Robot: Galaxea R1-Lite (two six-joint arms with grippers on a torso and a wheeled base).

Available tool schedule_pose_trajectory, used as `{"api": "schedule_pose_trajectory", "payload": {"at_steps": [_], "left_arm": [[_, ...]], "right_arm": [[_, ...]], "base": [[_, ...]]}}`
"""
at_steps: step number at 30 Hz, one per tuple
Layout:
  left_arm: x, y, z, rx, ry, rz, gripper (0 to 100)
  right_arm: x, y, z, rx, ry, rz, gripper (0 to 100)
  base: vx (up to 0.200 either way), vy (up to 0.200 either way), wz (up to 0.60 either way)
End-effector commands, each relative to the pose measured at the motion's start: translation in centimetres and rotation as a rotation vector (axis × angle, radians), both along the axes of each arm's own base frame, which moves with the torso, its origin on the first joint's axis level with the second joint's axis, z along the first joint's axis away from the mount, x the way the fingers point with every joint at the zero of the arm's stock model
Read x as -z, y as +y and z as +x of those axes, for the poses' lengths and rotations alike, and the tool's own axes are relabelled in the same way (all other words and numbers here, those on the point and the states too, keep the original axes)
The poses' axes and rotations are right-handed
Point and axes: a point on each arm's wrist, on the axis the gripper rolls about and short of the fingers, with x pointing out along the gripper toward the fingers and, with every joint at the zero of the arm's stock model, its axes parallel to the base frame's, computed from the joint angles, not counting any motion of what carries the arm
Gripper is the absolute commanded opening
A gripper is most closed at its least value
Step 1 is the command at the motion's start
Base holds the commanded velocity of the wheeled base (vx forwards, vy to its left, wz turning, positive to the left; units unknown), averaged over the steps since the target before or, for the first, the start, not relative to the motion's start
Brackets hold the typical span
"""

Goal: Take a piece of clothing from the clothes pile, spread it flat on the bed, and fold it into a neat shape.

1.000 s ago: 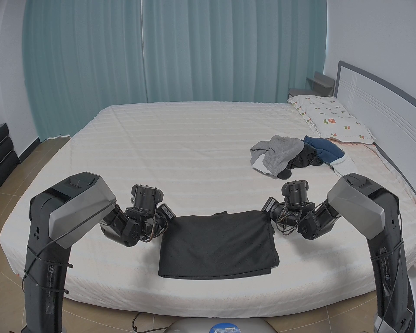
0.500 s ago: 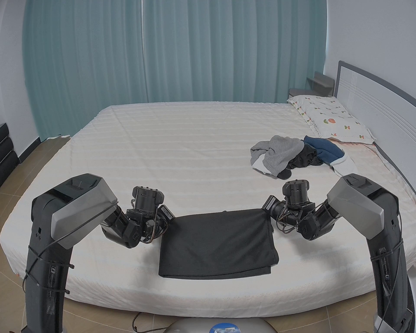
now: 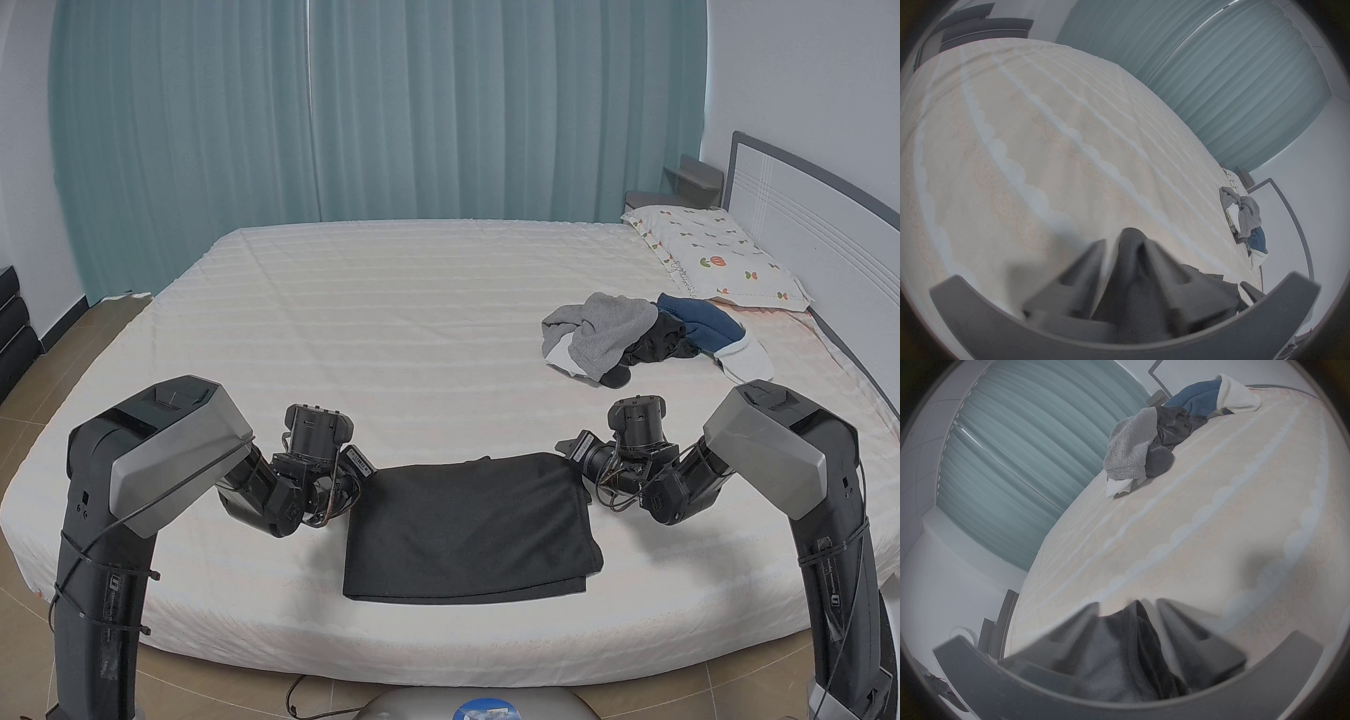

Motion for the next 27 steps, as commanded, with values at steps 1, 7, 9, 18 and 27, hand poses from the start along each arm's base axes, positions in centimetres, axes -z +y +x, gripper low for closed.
{"api": "schedule_pose_trajectory", "payload": {"at_steps": [1,7,9,18,27], "left_arm": [[-0.2,0.0,-0.1,-0.002,-0.004,-0.008,100],[-1.7,0.8,-1.3,-0.015,0.003,-0.039,100],[-2.2,1.2,-1.7,-0.004,0.0,-0.053,100],[-2.6,2.9,-6.6,0.23,0.012,0.009,100],[-1.4,1.4,-6.7,0.29,0.002,0.019,100]], "right_arm": [[-0.9,-0.3,-0.7,-0.002,0.004,-0.005,100],[-3.9,-2.4,-3.0,0.017,0.0,0.009,100],[-4.1,-2.9,-3.5,0.017,0.01,0.006,100],[-4.4,-6.4,-10.0,0.013,0.138,0.023,100],[-2.8,-7.2,-13.2,0.044,0.144,0.158,100]], "base": [[0.0,0.0,0.0],[0.0,0.0,0.0],[0.0,0.0,0.0],[0.0,0.0,0.0],[0.0,0.0,0.0]]}}
